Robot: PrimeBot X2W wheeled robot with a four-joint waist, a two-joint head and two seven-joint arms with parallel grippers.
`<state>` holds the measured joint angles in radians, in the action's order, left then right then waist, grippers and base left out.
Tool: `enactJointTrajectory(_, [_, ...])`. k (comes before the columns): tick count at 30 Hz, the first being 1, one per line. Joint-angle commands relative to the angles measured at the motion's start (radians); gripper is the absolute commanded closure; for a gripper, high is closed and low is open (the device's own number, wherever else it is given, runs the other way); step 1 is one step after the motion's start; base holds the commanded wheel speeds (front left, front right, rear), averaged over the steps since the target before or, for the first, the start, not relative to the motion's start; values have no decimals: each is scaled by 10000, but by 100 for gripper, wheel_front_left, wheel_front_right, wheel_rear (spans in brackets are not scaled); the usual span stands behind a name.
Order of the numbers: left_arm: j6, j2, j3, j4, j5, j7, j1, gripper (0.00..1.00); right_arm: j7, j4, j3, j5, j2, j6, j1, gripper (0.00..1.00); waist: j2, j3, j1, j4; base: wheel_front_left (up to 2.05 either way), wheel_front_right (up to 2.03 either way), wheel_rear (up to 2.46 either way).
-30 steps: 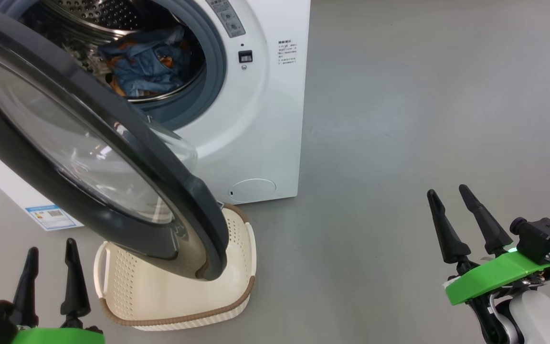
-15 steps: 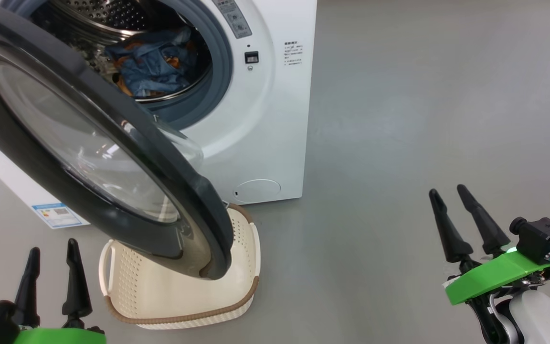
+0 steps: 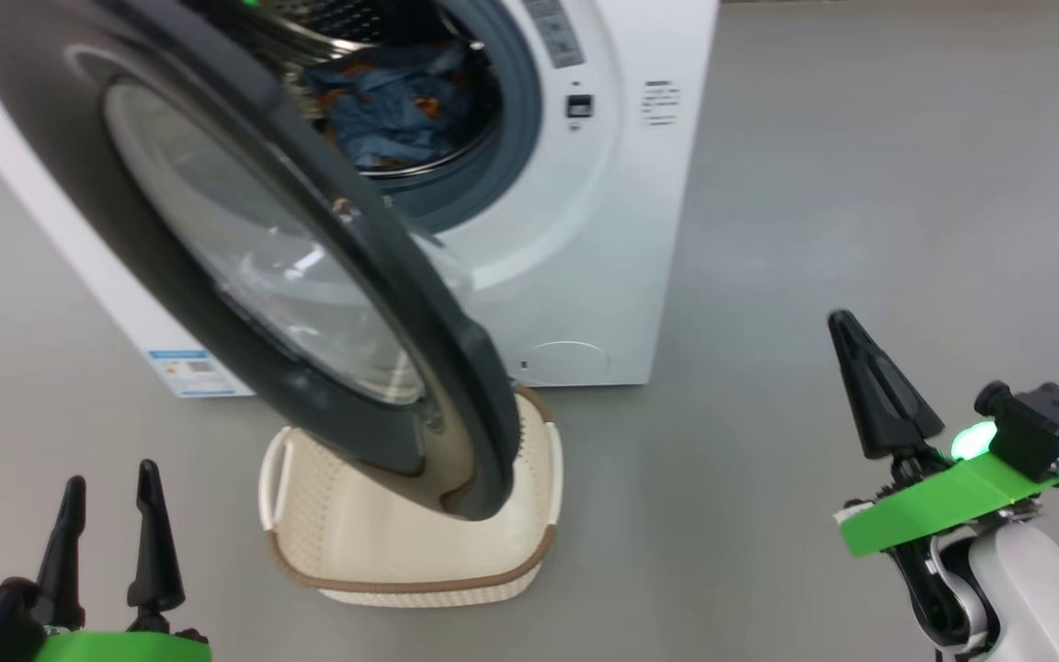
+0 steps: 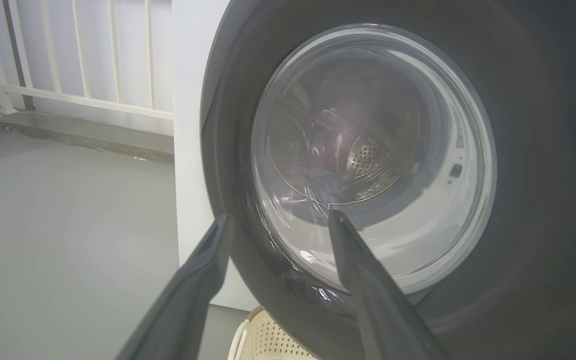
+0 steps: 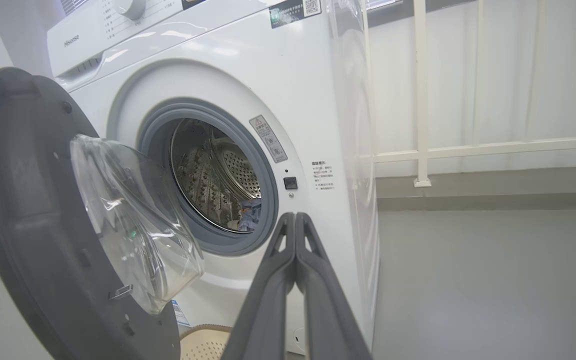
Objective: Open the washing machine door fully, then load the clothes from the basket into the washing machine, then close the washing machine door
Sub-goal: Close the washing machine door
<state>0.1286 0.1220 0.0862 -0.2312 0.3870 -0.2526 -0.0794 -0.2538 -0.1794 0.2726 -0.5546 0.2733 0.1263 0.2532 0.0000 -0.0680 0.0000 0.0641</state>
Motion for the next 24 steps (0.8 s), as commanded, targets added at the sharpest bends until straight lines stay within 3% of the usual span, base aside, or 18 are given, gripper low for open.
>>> enactJointTrajectory(1, [21, 150, 292, 230, 52, -91, -164, 0, -80, 332, 203, 17, 82, 44, 314, 100, 0, 31, 0, 459, 0, 0, 0])
enactJointTrajectory(10, [21, 67, 150, 111, 103, -91, -49, 0, -80, 2318, 472, -107, -169, 44, 727, 100, 0, 145, 0, 1680, 0, 0, 0])
enactJointTrajectory(15, [21, 66, 1, 4, 170, -91, -37, 0, -80, 3412, 1465, -193, -166, 44, 833, 100, 0, 240, 0, 2188, 0, 0, 0])
enactJointTrajectory(24, [21, 63, -136, -73, 229, -91, -8, 0, -80, 3518, 3074, -372, -83, 44, 836, 100, 0, 386, 0, 2678, 0, 0, 0])
